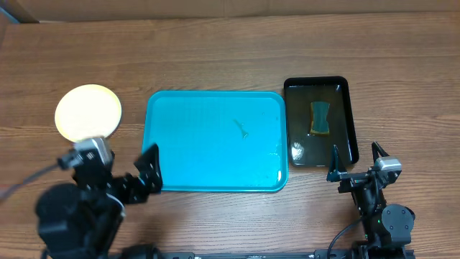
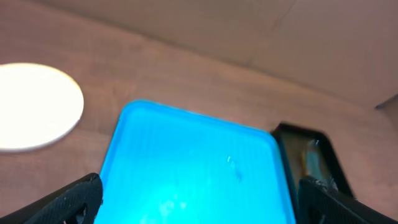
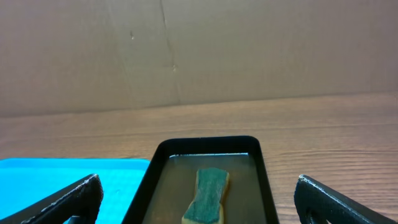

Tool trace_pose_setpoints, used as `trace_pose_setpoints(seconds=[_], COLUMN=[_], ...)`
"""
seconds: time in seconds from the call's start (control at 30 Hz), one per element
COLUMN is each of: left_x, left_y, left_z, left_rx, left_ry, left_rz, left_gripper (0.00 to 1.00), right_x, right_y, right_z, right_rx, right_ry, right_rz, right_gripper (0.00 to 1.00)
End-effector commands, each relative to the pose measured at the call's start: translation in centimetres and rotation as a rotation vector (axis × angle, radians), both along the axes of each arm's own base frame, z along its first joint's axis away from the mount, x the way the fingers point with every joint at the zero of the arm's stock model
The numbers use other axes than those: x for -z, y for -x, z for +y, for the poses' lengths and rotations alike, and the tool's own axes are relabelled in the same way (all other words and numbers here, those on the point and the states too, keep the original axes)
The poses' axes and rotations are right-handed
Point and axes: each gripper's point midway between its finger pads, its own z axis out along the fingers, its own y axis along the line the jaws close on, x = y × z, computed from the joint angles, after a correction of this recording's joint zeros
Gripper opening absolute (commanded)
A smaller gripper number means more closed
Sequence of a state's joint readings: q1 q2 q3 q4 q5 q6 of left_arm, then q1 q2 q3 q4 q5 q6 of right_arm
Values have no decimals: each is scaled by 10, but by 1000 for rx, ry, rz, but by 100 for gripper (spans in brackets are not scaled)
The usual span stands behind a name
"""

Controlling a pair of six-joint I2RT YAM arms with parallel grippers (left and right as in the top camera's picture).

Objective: Clean dirty plates on tray and stack at the side

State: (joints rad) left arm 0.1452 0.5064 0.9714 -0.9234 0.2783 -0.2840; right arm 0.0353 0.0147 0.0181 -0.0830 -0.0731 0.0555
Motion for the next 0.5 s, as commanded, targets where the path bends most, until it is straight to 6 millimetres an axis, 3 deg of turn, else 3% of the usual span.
trace_pose_setpoints(seconds=[0.0, 0.1, 0.23, 0.37, 0.47], left_x=[32, 45, 40, 19, -8], left_y=[10, 9, 2, -3, -4], left_z=[3, 6, 4, -1, 0], left_rx=[-16, -31, -23, -2, -12], left_ry=[-29, -44, -62, -76, -73], left_rz=[3, -64, -245, -480, -669], left_gripper=[100, 100, 100, 100, 100], right_x=[1, 1, 1, 1, 1], right_y=[0, 0, 0, 0, 0], right_z=[0, 0, 0, 0, 0], right_rx=[4, 4, 4, 4, 4], right_ry=[-4, -4, -4, -4, -4], right_rz=[-6, -6, -6, -6, -6], right_gripper=[100, 100, 100, 100, 100])
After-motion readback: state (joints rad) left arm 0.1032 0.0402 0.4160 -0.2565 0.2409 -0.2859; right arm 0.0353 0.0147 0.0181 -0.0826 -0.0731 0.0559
